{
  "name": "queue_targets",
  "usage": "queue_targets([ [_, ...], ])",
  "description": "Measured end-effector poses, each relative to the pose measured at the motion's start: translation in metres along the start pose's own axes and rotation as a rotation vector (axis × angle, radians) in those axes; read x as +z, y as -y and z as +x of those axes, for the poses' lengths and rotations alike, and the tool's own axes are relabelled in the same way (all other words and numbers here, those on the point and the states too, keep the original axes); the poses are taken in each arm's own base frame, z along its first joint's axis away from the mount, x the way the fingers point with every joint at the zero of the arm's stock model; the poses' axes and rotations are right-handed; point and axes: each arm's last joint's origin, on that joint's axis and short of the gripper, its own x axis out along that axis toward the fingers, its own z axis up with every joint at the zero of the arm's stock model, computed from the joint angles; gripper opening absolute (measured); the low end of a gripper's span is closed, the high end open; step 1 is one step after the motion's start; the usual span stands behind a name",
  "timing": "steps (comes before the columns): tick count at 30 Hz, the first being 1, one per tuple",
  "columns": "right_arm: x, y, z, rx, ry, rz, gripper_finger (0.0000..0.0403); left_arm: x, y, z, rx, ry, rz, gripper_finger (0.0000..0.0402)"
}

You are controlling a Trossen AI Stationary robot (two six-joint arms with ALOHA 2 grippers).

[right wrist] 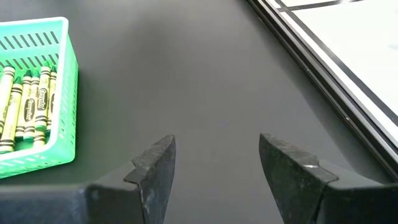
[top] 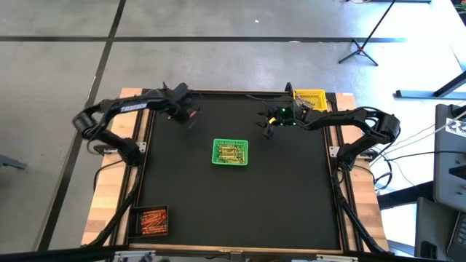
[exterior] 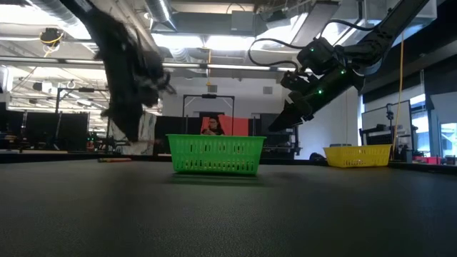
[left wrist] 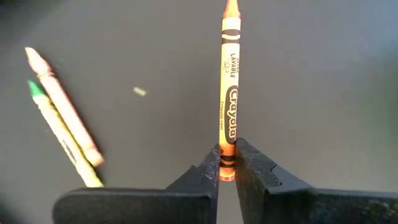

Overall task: Sort crayons
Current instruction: Put the orange crayon into the black bin

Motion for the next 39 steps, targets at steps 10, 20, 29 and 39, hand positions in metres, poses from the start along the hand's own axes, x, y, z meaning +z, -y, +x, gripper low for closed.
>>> queue_targets([
  [10,0.000,0.000,0.000,0.000,0.000,-0.001,0.0231,-0.075,0.066,-0.080,-0.220,-0.103,0.148,0.0015],
  [20,0.000,0.000,0.000,0.000,0.000,-0.011,0.0231,-0.153,0.112,-0.115,-0.328,-0.271,0.253,0.0015],
  [29,0.000,0.000,0.000,0.001,-0.004,-0.010,0.0231,-0.220,0.149,-0.131,-0.382,-0.498,0.150,0.0015],
  [39,0.002,-0.004,0.001,0.009,0.014,0.018,0.0231,-0.288,0.184,-0.140,-0.444,-0.677,0.009,0.0015],
])
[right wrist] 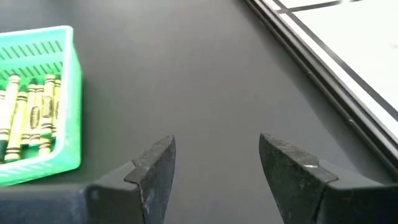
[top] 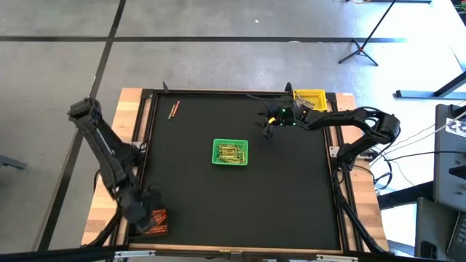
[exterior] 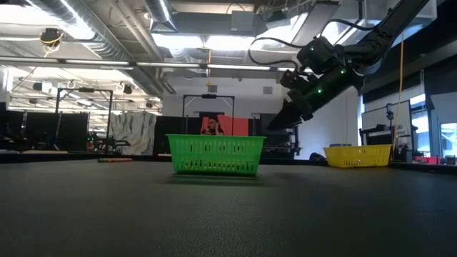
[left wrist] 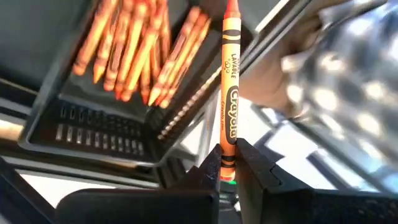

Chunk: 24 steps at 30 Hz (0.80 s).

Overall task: Sort crayons
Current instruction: Put the orange crayon into the black bin

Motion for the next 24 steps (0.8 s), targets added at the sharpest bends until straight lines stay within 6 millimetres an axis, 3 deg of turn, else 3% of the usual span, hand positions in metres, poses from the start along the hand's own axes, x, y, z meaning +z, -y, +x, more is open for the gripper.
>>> queue_targets([
  [6,0.005,-0.018,0.002,0.048,0.035,-0.038,0.0231,-0.007,-0.008,0.027,0.169,-0.006,0.011,0.0016],
  [15,0.011,-0.030,0.003,0.069,0.082,-0.054,0.0231,-0.004,-0.013,0.026,0.212,0.032,0.029,0.0080],
  [19,0.011,-0.029,0.003,0.068,0.075,-0.012,0.0231,0.010,-0.011,0.013,0.183,0.097,0.064,0.0101],
  [24,0.011,-0.029,0.003,0.069,0.076,0.033,0.0231,0.049,-0.014,-0.020,0.157,0.408,0.134,0.0101],
])
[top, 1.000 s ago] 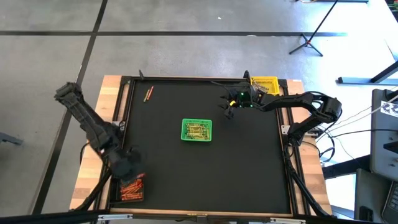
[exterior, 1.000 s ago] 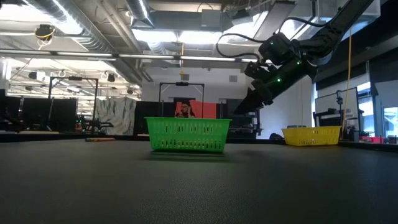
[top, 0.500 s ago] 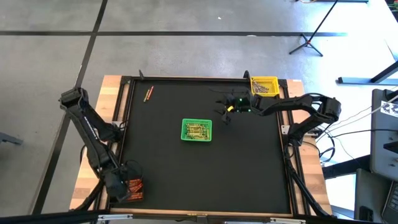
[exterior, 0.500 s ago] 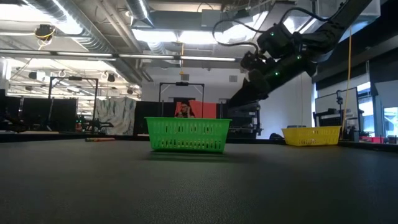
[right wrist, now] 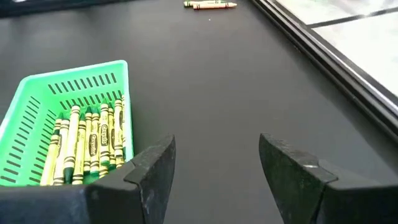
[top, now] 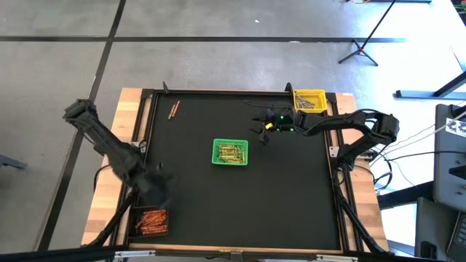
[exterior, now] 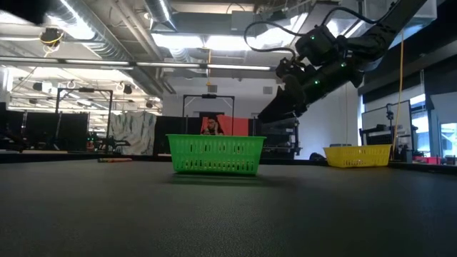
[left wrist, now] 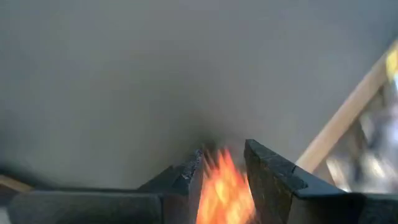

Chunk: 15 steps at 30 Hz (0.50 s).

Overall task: Sort crayons
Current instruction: Put the orange crayon into the black bin

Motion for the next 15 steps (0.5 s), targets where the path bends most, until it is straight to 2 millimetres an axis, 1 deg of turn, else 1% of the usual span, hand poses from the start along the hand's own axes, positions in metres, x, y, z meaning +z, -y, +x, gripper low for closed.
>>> queue_targets([
  [3,0.000,0.000,0.000,-0.001,-0.001,0.015,0.0231,0.029,-0.015,-0.008,0.088,0.189,-0.009,0.0101],
  [7,0.000,0.000,0.000,-0.002,-0.005,0.027,0.0231,0.064,-0.035,-0.014,0.247,0.346,-0.011,0.0100],
  [12,0.000,0.000,0.000,-0.016,-0.001,0.023,0.0231,0.110,-0.061,-0.020,0.396,0.446,-0.026,0.0100],
  [15,0.000,0.002,0.000,-0.086,-0.006,-0.015,0.0231,0.137,-0.082,-0.025,0.458,0.465,-0.074,0.0100],
])
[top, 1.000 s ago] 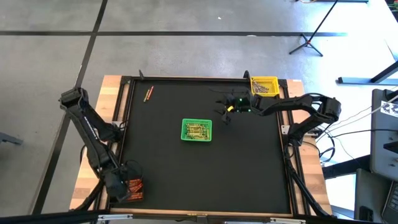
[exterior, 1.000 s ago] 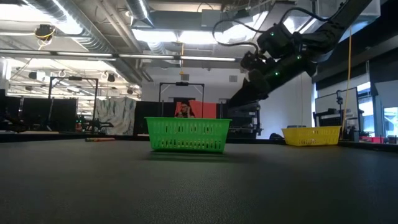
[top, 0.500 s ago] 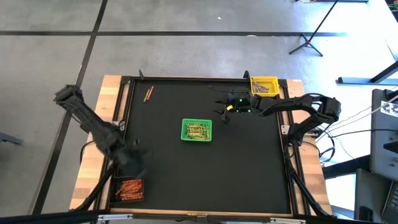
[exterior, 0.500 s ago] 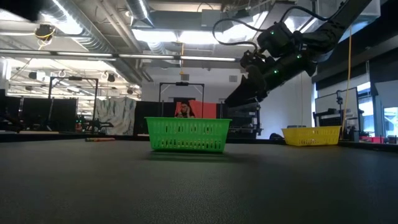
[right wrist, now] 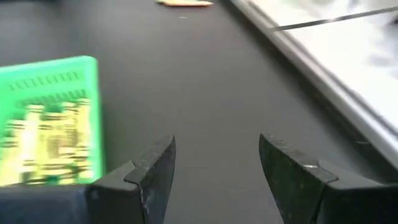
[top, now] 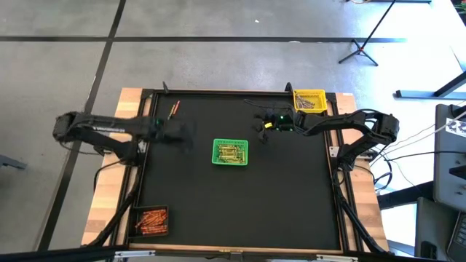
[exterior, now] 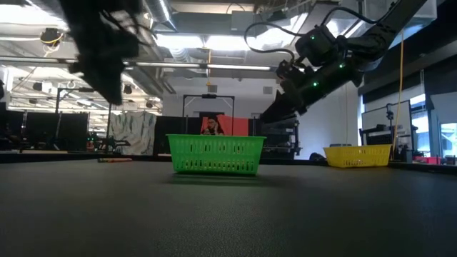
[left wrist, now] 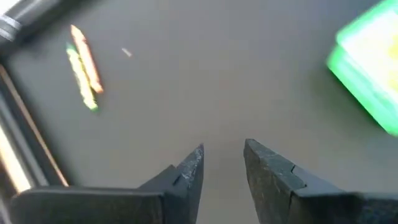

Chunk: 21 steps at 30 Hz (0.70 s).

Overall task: Sort crayons
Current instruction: Put the orange crayon into the black bin

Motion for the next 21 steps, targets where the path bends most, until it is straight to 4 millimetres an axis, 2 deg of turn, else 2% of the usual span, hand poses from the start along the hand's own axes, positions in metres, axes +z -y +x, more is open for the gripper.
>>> queue_targets([
  [4,0.000,0.003,0.000,-0.111,-0.012,-0.066,0.0231,0.032,-0.026,0.024,0.073,0.011,-0.030,0.0100],
  [10,0.000,0.004,0.000,-0.140,-0.019,-0.116,0.0231,0.070,-0.074,0.071,0.103,-0.046,-0.103,0.0100],
  [16,-0.001,0.004,0.000,-0.138,-0.027,-0.116,0.0231,0.087,-0.121,0.120,0.066,-0.095,-0.219,0.0100],
  [21,-0.003,0.004,0.000,-0.135,-0.048,-0.117,0.0231,0.085,-0.150,0.153,0.079,-0.154,-0.306,0.0100],
])
